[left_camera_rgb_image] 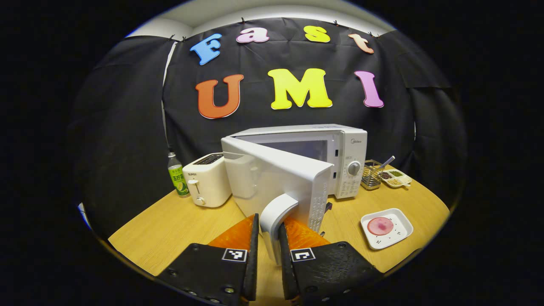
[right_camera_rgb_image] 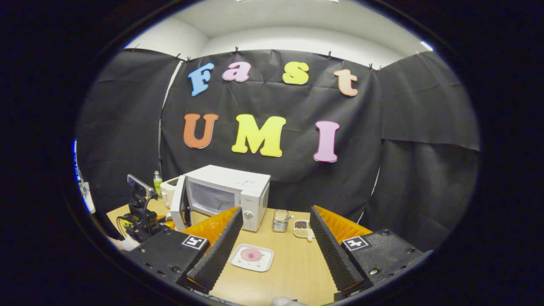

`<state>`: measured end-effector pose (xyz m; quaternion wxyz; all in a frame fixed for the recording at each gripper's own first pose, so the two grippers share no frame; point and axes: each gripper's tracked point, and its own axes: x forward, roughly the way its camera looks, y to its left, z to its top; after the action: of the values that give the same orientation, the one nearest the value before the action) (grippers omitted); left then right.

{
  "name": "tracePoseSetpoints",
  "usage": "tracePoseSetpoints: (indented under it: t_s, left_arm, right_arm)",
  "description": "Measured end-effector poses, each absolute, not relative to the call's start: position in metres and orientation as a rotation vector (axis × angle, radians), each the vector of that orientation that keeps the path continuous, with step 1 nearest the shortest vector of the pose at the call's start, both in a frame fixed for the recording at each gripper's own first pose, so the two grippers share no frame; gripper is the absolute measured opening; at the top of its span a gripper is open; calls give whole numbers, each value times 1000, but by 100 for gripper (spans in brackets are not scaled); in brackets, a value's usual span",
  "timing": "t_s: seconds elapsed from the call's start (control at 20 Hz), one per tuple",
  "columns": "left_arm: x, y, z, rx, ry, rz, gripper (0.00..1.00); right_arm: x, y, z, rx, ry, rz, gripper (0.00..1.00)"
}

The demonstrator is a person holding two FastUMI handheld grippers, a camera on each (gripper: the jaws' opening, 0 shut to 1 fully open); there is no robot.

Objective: Open the microwave oven with the left hand, put the food in, and close the microwave oven.

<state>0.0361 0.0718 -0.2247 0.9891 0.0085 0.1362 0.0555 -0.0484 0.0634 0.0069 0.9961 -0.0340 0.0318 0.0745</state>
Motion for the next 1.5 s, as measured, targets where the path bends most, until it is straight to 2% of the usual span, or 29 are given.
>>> tracePoseSetpoints:
  t_s: [0.1, 0.15, 0.2, 0.25, 0.3, 0.75, 1.05, 1.1, 1.2, 1.3, 1.35, 1.4, 1.45, 1.5]
  left_arm:
    - [31, 90, -226, 12, 277, 125, 36]
    - [27, 98, -223, 11, 273, 138, 58]
    - [24, 104, -221, 8, 269, 142, 71]
    - [23, 106, -222, 13, 268, 145, 88]
    - [19, 111, -222, 31, 267, 161, 95]
    - [-22, 178, -224, 44, 268, 271, 96]
    - [-49, 235, -227, 74, 297, 392, 95]
    - [-54, 239, -227, 60, 300, 403, 95]
    - [-63, 240, -226, 50, 307, 416, 95]
    - [-74, 236, -220, 49, 301, 417, 95]
    - [-76, 229, -217, 45, 299, 410, 95]
    - [-80, 222, -213, 47, 296, 401, 95]
    - [-84, 215, -207, 49, 290, 391, 95]
    - [-85, 205, -202, 50, 286, 384, 95]
  right_arm:
    - [-48, 68, 4, -60, 68, 157, 100]
    - [-48, 72, 3, -57, 70, 163, 100]
    - [-47, 75, 2, -56, 74, 167, 100]
    - [-48, 79, 1, -54, 77, 176, 100]
    - [-48, 83, 1, -55, 77, 184, 100]
    - [-50, 115, -6, -81, 88, 264, 100]
    - [-46, 108, -27, -82, 123, 254, 100]
    - [-44, 104, -34, -81, 133, 248, 96]
    - [-38, 96, -51, -77, 166, 236, 100]
    - [-32, 91, -77, -65, 219, 240, 96]
    - [-27, 89, -94, -62, 256, 246, 100]
    - [-23, 87, -112, -60, 295, 255, 96]
    - [-16, 87, -130, -59, 335, 269, 100]
    - [-10, 84, -147, -60, 373, 272, 96]
